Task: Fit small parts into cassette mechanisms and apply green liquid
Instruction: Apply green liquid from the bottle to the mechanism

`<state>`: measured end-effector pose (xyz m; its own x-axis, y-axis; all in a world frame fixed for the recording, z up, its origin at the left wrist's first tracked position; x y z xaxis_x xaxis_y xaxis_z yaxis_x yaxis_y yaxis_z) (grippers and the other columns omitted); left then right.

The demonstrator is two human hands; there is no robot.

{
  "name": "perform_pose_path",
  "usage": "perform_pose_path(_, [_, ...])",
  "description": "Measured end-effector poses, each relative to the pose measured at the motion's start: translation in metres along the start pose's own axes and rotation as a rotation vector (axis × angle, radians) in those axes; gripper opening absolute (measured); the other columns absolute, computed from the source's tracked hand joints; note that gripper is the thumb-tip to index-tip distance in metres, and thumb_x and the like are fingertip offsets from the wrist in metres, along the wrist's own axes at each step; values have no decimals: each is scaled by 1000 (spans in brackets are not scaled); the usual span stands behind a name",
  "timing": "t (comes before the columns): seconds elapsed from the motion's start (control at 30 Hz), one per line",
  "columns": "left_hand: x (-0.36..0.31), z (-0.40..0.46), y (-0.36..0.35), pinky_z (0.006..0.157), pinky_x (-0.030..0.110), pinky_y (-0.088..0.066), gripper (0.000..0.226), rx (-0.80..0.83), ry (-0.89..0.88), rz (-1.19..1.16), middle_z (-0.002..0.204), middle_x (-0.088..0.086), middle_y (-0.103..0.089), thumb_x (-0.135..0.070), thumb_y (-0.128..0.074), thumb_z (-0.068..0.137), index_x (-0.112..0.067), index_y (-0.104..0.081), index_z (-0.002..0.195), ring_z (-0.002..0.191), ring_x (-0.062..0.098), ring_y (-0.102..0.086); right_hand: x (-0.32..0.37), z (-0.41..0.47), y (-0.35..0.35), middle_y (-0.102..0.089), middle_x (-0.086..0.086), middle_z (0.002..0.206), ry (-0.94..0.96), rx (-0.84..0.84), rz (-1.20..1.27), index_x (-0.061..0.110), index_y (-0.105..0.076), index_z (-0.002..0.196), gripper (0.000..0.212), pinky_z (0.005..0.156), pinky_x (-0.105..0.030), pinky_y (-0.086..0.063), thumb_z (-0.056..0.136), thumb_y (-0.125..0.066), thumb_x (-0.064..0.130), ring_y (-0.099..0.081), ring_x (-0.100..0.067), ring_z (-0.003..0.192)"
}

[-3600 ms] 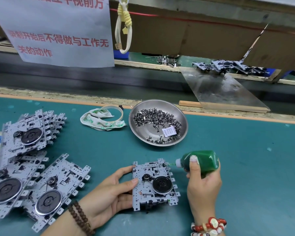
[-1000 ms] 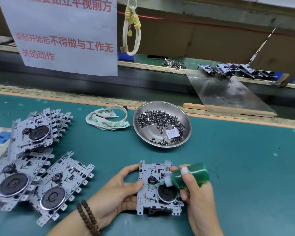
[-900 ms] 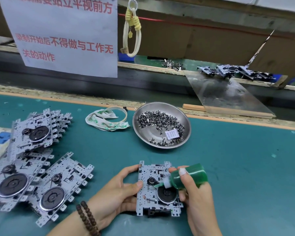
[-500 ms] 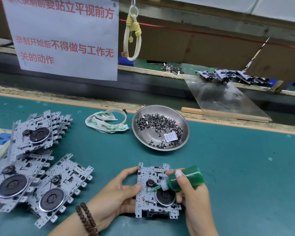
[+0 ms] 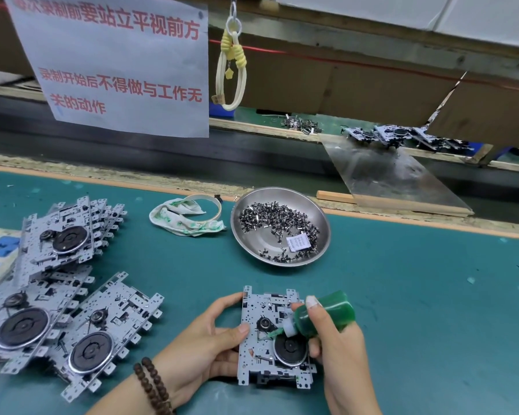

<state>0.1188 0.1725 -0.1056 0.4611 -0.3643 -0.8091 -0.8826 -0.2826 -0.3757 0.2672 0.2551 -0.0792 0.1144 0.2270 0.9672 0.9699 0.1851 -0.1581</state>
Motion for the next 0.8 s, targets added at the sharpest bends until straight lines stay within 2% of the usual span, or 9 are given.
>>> perform_pose_path(0.17, [0, 0, -1, 53, 30, -57, 47, 0, -5, -9, 98, 25, -69, -10, -62, 80, -29, -50, 121, 62, 24, -67, -3, -2, -1, -62, -14, 66, -53, -27, 62, 24, -75, 64, 17, 37, -11, -30, 64, -63, 37, -32, -3, 35])
perform_pose_path(0.27, [0, 1, -1, 58, 33, -59, 48, 0, -13, 5, 101, 26, -68, -10, -60, 81, -29, -49, 123, 63, 24, -66, -6, -2, 0, -60, -15, 64, -64, -33, 86, 12, -75, 64, 27, 35, -10, -28, 62, -64, 37, -30, -3, 33])
perform_pose_path(0.37, [0, 1, -1, 59, 33, -59, 50, 1, -15, 11, 103, 26, -67, -12, -61, 79, -30, -48, 123, 64, 25, -66, -7, -2, 1, -64, -8, 55, -65, -29, 84, 0, -70, 73, 42, 35, -10, -28, 60, -64, 39, -31, -2, 33])
perform_pose_path(0.5, [2, -1, 0, 57, 32, -58, 49, -1, -13, 10, 101, 26, -68, -11, -62, 79, -30, -49, 122, 62, 24, -66, -2, -3, -1, -69, -13, 60, -14, -15, 49, 2, -69, 72, 37, 37, -10, -31, 62, -64, 38, -32, -4, 34])
perform_pose_path(0.63, [2, 1, 1, 53, 30, -57, 47, -12, -11, 5, 98, 26, -68, -9, -61, 81, -30, -50, 122, 60, 23, -66, 0, -4, -2, -67, -12, 56, 13, -23, 14, 2, -69, 77, 35, 38, -11, -32, 65, -64, 34, -32, -5, 34])
perform_pose_path(0.8, [3, 2, 2, 57, 32, -58, 46, -12, -7, 20, 101, 25, -68, -9, -60, 83, -30, -49, 123, 62, 24, -66, -3, -3, 1, -67, -11, 57, 24, -40, -6, 4, -70, 74, 17, 37, -12, -32, 82, -63, 18, -32, -5, 34])
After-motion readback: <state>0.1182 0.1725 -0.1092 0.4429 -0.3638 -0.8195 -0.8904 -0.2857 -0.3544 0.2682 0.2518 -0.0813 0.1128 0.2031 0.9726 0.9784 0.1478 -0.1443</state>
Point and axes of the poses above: each hand's wrist, its own z-axis towards the middle knuckle, its own y-axis out of the back of the hand, x = y × z, the point moved 7 cm from there along z, towards the middle knuckle
